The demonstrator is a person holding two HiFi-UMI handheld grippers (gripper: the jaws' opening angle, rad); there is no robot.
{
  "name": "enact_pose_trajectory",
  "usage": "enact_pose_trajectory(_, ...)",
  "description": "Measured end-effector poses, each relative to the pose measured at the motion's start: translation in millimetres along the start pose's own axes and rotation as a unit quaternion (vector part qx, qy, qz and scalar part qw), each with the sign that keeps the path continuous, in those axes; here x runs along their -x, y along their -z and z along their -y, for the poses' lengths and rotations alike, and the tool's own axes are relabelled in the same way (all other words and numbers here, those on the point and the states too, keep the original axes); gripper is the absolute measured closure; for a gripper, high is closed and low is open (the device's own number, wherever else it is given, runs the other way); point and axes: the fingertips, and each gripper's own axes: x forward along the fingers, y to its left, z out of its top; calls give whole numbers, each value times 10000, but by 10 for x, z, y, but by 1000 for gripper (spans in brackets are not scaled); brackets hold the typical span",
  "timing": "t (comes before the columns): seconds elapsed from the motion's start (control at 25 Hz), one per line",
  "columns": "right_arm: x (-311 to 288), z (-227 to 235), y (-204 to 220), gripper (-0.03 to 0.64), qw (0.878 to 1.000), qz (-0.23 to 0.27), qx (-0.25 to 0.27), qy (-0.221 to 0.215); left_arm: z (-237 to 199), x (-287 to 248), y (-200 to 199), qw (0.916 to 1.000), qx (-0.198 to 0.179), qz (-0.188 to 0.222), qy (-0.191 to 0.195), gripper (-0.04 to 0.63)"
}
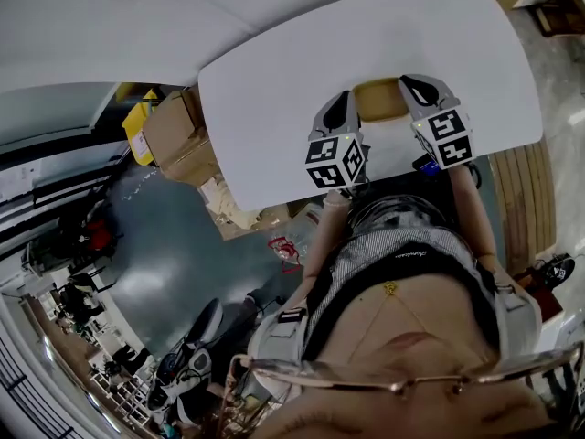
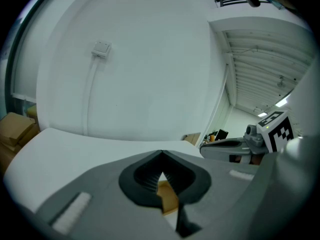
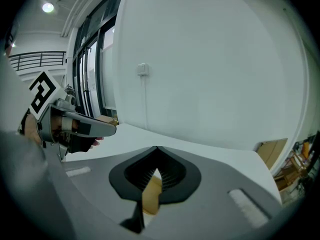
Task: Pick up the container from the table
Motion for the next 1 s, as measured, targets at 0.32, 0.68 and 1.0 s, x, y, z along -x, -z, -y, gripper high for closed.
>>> enact_pose_trajectory(0.32,-94,38,169,592,9999,-163,-30,-20,-57,-97,99,9998,-25,-170,-68,595)
enact_pose_trajectory(0.68,-242,56,335,592,9991,-407,-137,-65,-219,-209,275,9989,43,-419,-199,595)
enact_pose_trajectory(1.0,-314,103,536,592,9977,-644,-223,-35,-280,-307,441,9974,60,-673,-257,595)
